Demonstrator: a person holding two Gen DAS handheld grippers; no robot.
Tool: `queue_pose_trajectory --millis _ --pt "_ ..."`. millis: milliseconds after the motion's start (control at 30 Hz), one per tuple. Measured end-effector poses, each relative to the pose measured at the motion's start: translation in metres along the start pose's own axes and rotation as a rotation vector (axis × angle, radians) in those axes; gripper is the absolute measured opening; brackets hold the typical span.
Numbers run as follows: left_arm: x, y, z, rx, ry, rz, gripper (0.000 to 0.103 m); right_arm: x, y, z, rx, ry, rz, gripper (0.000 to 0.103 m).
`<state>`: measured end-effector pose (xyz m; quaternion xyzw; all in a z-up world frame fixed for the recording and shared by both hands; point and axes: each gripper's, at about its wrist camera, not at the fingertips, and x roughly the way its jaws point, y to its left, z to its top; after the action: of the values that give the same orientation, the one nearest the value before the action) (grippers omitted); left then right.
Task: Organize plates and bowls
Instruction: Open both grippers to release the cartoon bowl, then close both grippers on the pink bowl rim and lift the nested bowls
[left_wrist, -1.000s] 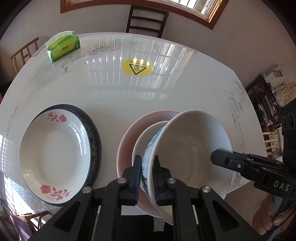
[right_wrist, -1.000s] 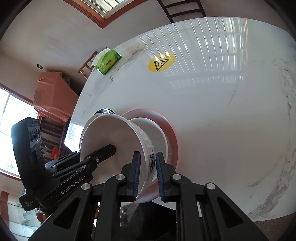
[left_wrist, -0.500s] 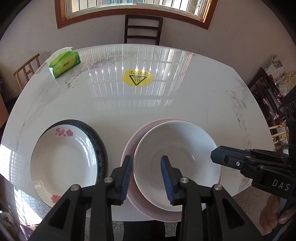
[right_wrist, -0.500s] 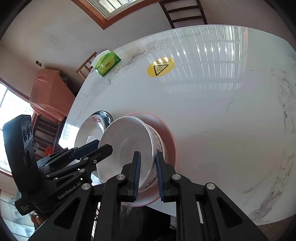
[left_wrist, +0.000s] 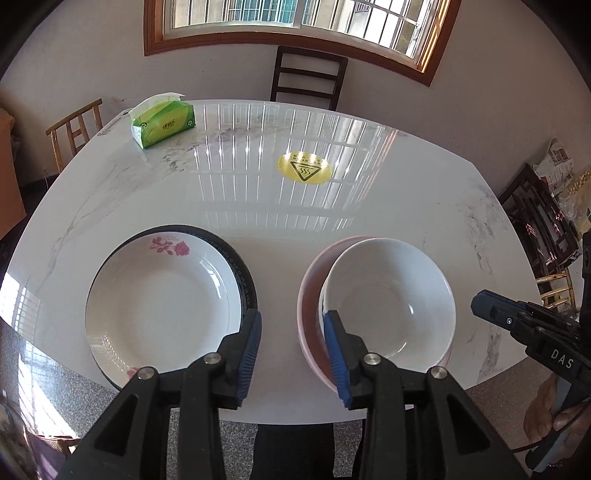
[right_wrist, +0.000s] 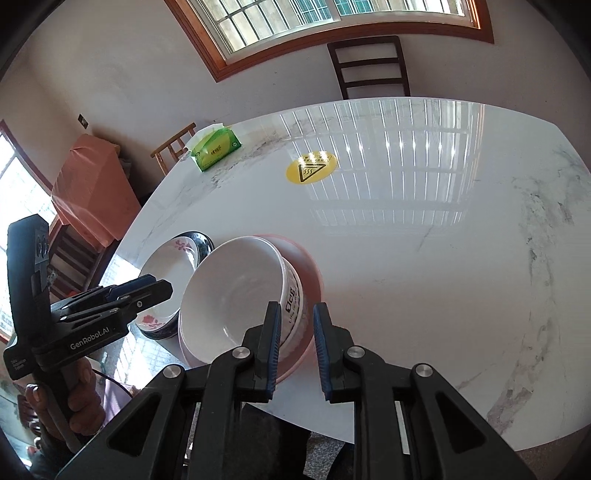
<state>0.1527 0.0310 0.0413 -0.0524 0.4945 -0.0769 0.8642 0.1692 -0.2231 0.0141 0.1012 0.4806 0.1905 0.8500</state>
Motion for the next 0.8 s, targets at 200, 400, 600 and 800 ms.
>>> queue_pose_trajectory --millis 200,400,600,800 --pt "0.01 0.015 -0.009 -0.056 0.09 -0.058 0.037 0.012 -0.013 -0.006 0.04 0.032 0.005 0.019" --pt "0.021 0.019 -0.011 -0.097 0.138 -0.105 0.037 0.022 -0.014 -0.006 0.052 0.058 0.011 0.019" --pt "0.029 0.019 -0.011 -0.119 0.148 -0.112 0.037 0.028 -0.015 -0.006 0.06 0.084 0.001 0.019" --pt "0.037 0.011 -0.011 -0.117 0.159 -0.069 0.038 0.034 -0.005 -0.001 0.011 0.121 -0.062 0.019"
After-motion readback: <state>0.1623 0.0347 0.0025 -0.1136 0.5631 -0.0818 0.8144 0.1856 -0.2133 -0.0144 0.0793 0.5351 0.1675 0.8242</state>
